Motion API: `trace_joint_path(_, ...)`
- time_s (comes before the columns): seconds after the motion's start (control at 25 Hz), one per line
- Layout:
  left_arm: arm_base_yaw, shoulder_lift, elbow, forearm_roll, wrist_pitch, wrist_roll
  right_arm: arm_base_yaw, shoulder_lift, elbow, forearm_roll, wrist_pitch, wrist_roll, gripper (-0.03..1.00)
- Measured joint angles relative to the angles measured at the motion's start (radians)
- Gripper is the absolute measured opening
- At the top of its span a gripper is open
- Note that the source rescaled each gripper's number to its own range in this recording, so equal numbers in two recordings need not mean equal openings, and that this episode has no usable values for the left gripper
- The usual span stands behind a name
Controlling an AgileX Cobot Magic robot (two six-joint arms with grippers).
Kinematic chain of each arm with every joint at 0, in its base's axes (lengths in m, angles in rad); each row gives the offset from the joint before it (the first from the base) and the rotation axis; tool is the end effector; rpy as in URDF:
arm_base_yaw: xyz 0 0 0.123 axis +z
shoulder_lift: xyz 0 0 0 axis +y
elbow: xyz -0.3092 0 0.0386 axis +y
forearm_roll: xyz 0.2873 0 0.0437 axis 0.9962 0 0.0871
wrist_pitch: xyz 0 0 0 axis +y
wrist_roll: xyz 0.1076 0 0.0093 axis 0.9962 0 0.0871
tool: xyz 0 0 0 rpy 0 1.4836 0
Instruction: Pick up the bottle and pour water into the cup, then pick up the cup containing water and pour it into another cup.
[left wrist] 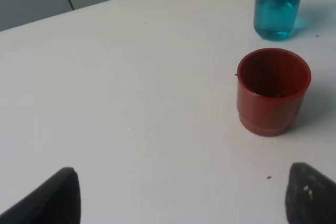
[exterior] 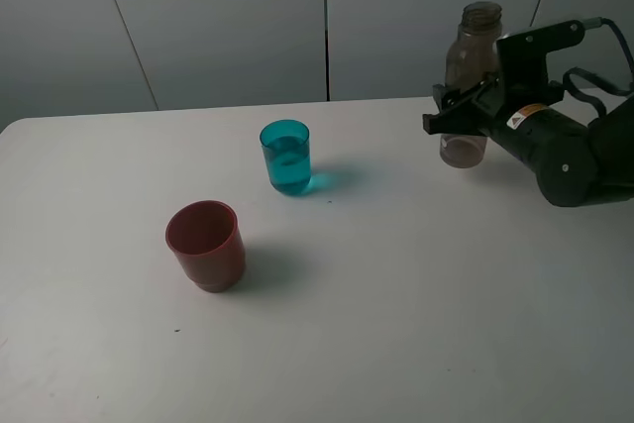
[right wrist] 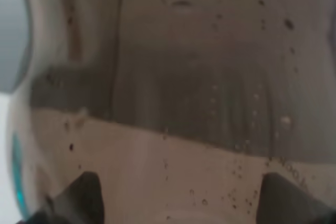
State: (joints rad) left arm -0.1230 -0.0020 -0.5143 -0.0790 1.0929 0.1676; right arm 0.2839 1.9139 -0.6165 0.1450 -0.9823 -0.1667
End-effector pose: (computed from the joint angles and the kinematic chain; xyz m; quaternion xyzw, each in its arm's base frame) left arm 0.0131 -0.0092 0.2902 0.1265 0.8473 -0.0279 0.5151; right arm 0.3534 0.0896 0.1115 -0.1072 0.7765 0.0142 0.6207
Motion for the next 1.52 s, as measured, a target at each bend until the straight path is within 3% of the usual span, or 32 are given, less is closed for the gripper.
trace_joint_path(0.32, 0.0, 0.0, 0.0, 0.0, 0.0, 0.0, -0.004, 0.062, 0.0, 0.018, -0.096, -0.004, 0.01)
trace_joint_path(0.56, 0.0, 0.0, 0.0, 0.0, 0.0, 0.0, -0.004, 0.138, 0.0, 0.025, -0.19, 0.062, 0.01)
trace_joint_path(1.2, 0.0, 0.0, 0.0, 0.0, 0.0, 0.0, -0.004, 0.193, 0.0, 0.031, -0.208, 0.077, 0.03)
trace_joint_path(1.24, 0.0, 0.0, 0.0, 0.0, 0.0, 0.0, -0.004, 0.193, 0.0, 0.031, -0.21, 0.077, 0.17)
trace_joint_path(1.36, 0.0, 0.0, 0.0, 0.0, 0.0, 0.0, -0.004, 0.193, 0.0, 0.031, -0.218, 0.077, 0.84)
trace_joint_path(1.44, 0.0, 0.0, 0.0, 0.0, 0.0, 0.0, -0.004, 0.193, 0.0, 0.031, -0.22, 0.078, 0.97)
trace_joint_path(1.52, 0.0, 0.0, 0.0, 0.0, 0.0, 0.0, -0.004, 0.193, 0.0, 0.031, -0.223, 0.079, 0.99)
